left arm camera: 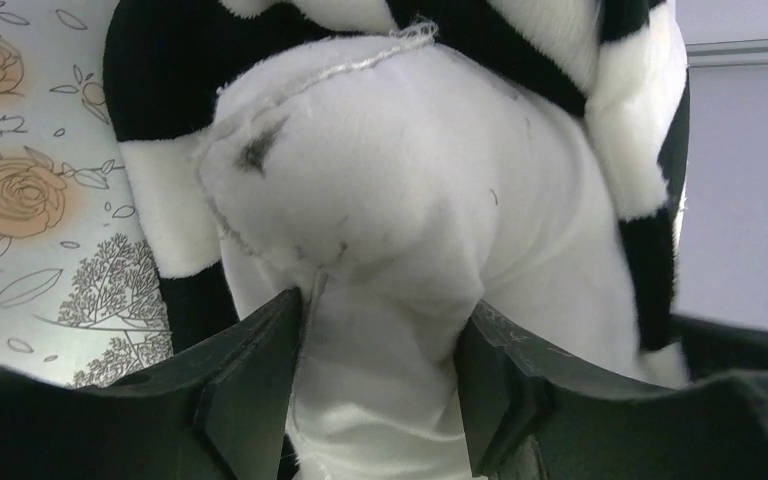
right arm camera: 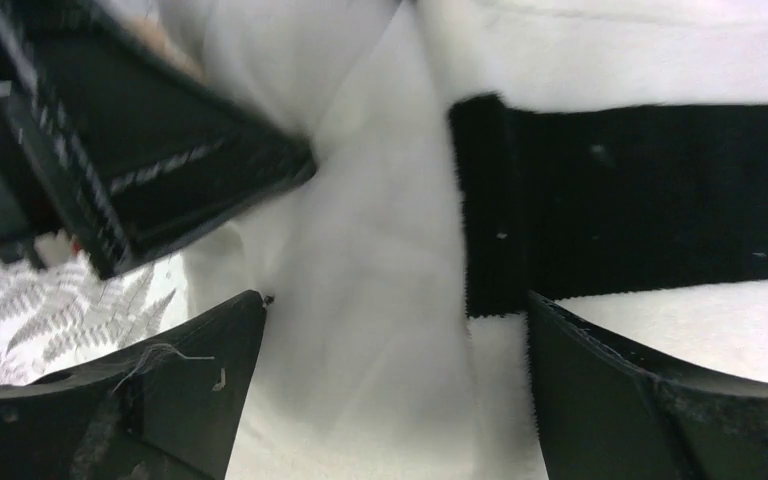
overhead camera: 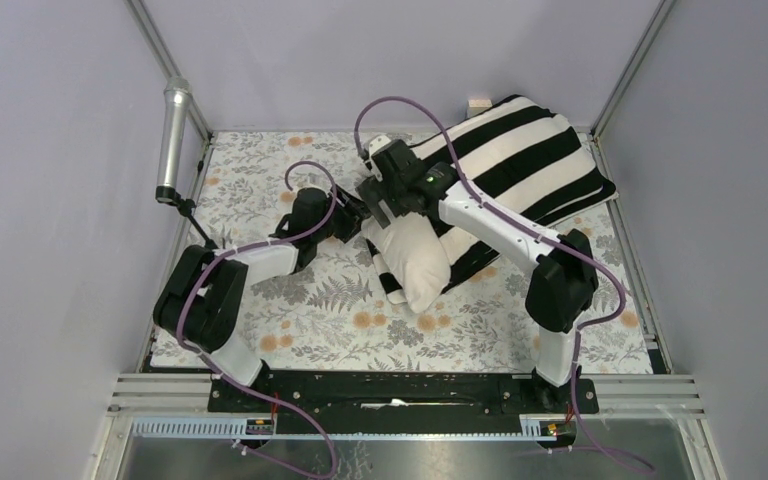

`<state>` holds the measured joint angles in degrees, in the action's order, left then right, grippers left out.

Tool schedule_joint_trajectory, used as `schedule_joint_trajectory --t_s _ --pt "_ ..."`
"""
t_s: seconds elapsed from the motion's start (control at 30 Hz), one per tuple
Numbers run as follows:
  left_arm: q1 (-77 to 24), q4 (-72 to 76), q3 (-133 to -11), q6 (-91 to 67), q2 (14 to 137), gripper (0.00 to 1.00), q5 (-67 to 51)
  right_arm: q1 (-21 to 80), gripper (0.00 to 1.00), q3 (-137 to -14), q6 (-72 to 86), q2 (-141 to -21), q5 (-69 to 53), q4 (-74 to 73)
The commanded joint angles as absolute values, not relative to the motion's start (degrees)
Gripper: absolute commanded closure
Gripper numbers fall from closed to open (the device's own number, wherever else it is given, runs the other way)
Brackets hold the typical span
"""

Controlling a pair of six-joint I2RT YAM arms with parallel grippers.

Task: Put the pillow into the pillowcase
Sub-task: Stuff the pillow into the pillowcase.

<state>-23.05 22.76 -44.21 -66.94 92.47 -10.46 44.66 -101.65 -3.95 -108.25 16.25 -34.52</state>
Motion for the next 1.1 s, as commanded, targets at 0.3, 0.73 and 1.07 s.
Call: schedule_joint_trajectory --t_s 0.3,0.73,1.07 --pt "-22.41 20.44 -54.71 -66.18 99.34 0.46 -12.31 51.12 0.01 -90.49 5.25 -101.33 17.51 -39.0" --pt "-21.61 19.49 -60.25 -66.3 101.52 1.0 -14.14 53.16 0.0 -92.38 4.53 -106.98 22.71 -42.01" --pt "-21.02 18.34 -66.37 -67.58 101.96 1.0 -18.0 53.39 0.02 -89.9 8.41 -116.6 33.28 -39.59"
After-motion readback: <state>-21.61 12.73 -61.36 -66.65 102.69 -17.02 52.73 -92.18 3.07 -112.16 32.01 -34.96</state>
